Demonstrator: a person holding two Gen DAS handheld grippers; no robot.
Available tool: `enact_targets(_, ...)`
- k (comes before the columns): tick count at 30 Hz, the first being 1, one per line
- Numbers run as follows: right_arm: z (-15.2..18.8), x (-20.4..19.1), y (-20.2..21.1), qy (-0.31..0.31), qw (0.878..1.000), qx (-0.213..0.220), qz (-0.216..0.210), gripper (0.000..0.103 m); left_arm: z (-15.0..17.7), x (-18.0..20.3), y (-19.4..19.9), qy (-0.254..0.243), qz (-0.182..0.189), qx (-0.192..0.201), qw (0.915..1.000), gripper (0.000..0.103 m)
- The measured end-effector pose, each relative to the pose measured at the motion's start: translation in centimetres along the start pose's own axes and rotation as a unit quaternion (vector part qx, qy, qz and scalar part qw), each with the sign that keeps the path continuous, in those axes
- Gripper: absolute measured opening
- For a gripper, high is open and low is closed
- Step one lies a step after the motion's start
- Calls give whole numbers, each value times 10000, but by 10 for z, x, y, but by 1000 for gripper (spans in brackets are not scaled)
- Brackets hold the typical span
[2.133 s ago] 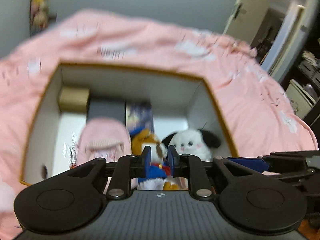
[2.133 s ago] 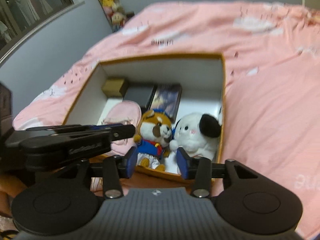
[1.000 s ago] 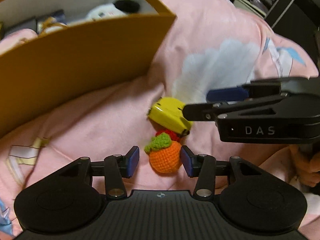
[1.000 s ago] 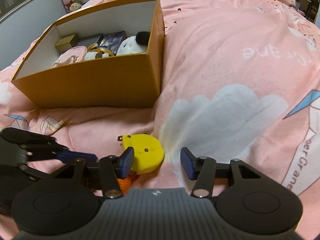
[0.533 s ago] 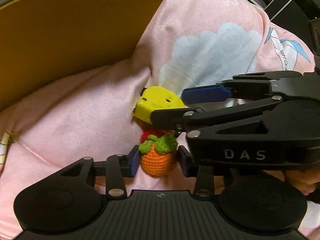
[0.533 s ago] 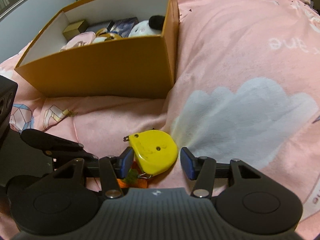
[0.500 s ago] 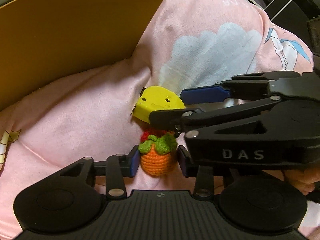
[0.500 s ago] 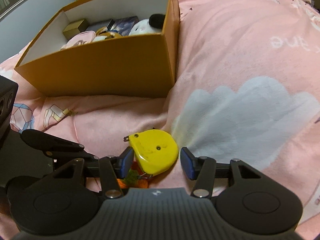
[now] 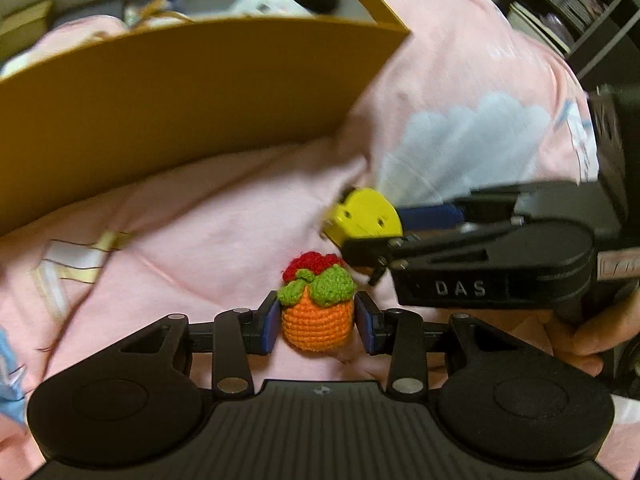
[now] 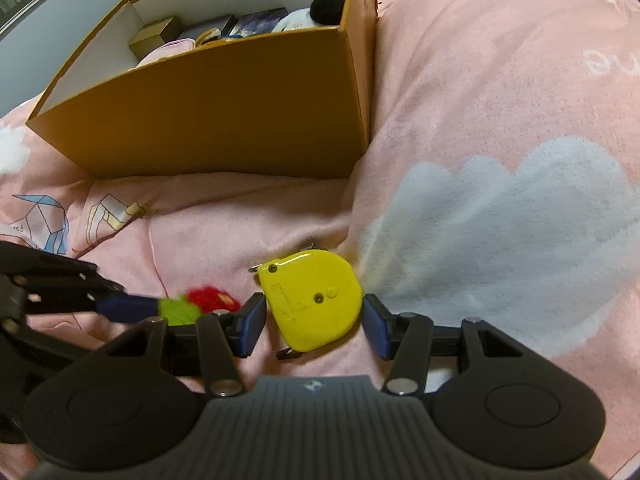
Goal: Organize objects
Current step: 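Carry the crocheted fruit and tape measure over the orange box with both grippers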
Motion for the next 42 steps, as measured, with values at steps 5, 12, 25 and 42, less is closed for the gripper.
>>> enact_targets(5,1,-3,4,78,10000,26,32,54,-30,5,10,82,98,280,9995,44)
enact_targets(12,-9,-8,33,190,9993,326,38,54,-49,12,37,35,303,914,9953,44)
enact_targets(25,-57,-42,126,1128,9835,1411,103,54,-93,23,98,40,582,1998,9781,44)
enact_targets(42,-164,-49,109,2118,9607,1722,504,53,-170,-30,85,792,196,1876,9789,44)
Point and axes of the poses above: each gripper's, at about its wrist camera, not at the fingertips, and y roughly against the way its jaws point, x to its right, z to its underside, the point moved 9 cm from there along -y, roughly the way its jaws point, and after that the axes turned 3 degrees about y, right-handed, at the moved point
